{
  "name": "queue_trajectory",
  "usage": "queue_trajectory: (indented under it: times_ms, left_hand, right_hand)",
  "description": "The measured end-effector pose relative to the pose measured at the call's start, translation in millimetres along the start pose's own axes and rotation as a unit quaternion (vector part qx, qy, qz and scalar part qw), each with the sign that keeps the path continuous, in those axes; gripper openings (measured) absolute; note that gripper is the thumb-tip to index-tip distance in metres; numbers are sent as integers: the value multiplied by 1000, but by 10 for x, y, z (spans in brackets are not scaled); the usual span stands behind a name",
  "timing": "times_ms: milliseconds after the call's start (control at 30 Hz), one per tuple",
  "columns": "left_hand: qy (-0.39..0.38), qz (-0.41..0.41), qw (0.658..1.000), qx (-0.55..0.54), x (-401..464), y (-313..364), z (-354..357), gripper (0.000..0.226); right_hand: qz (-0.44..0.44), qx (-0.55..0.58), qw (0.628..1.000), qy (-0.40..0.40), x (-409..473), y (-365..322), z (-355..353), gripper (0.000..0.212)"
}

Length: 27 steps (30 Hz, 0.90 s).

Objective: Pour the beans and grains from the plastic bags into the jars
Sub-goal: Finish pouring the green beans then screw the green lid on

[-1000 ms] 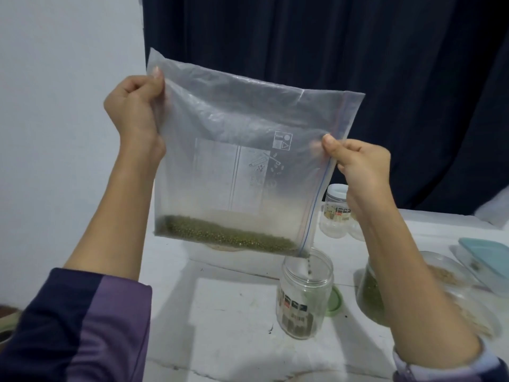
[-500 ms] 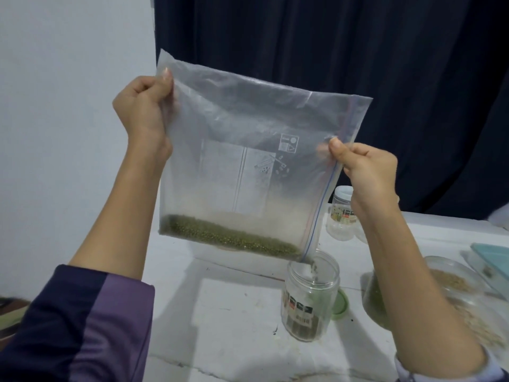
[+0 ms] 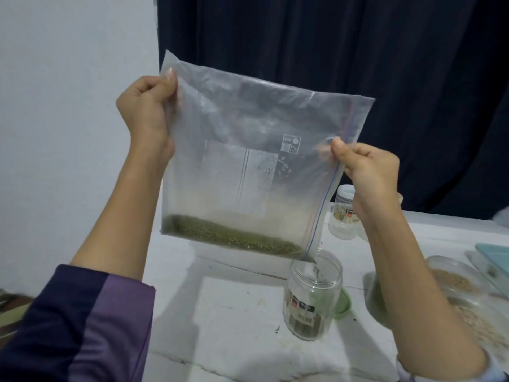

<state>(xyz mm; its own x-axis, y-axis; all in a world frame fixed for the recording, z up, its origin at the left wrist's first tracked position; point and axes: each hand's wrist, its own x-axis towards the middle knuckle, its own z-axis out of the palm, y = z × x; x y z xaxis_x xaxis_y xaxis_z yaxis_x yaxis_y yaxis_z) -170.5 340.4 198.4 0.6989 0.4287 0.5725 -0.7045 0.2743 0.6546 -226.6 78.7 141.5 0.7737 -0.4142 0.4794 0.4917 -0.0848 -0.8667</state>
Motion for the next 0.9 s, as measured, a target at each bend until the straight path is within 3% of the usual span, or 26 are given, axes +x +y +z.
queue_trajectory:
  times_ms: [433, 900]
  left_hand:
    - [2, -6, 1000, -4, -27, 1, -18, 34]
    - [24, -8, 1000, -9, -49, 13, 17, 50]
  right_hand:
    - [-5, 22, 1000, 3, -25, 26, 12, 21]
    - [2, 21, 1000, -8, -34, 54, 43, 21]
